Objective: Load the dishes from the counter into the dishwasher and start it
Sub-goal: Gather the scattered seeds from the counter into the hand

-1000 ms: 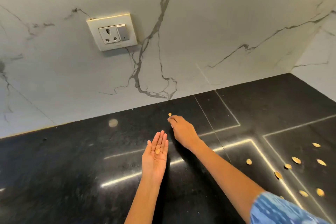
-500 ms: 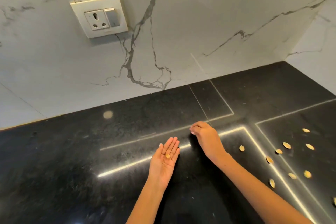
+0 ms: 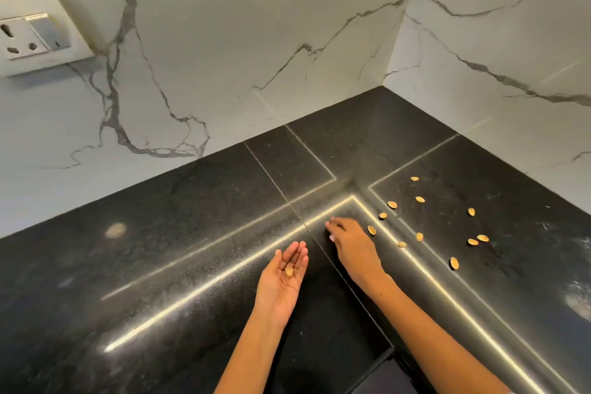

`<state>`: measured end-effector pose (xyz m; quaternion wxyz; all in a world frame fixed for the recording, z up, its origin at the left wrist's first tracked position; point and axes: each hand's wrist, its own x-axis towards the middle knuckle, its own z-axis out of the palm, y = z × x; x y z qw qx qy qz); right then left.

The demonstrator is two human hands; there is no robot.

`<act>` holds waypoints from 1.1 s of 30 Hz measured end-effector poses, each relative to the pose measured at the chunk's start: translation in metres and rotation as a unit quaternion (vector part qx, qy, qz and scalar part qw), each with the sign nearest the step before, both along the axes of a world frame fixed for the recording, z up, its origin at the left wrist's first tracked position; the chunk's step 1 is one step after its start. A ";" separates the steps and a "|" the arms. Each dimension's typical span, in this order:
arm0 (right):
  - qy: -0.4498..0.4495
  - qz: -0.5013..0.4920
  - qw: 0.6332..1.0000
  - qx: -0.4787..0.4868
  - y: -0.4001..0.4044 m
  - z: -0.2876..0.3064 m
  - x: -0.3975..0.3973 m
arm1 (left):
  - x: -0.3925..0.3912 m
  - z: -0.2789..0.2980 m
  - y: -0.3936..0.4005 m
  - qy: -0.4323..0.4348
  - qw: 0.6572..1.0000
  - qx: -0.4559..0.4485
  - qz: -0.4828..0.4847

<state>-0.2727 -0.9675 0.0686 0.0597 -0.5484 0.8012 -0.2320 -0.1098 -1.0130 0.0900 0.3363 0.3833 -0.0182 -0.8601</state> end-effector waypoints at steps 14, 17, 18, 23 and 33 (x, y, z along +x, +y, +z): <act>0.042 0.017 0.976 -0.215 0.072 0.025 0.022 | -0.039 0.005 0.025 -0.014 0.997 0.020 -0.075; 0.041 -0.075 0.990 -0.110 0.085 0.001 -0.004 | -0.044 0.002 0.024 -0.020 0.997 0.015 -0.079; 0.053 -0.069 0.994 -0.064 0.089 -0.007 -0.006 | -0.044 0.000 0.023 -0.019 0.996 0.012 -0.085; 0.021 -0.101 0.994 -0.031 0.109 -0.013 -0.015 | -0.052 -0.005 0.029 -0.009 0.991 -0.001 -0.136; -0.008 -0.087 0.977 -0.196 0.098 0.034 -0.002 | -0.089 0.005 0.051 0.039 0.983 0.032 -0.177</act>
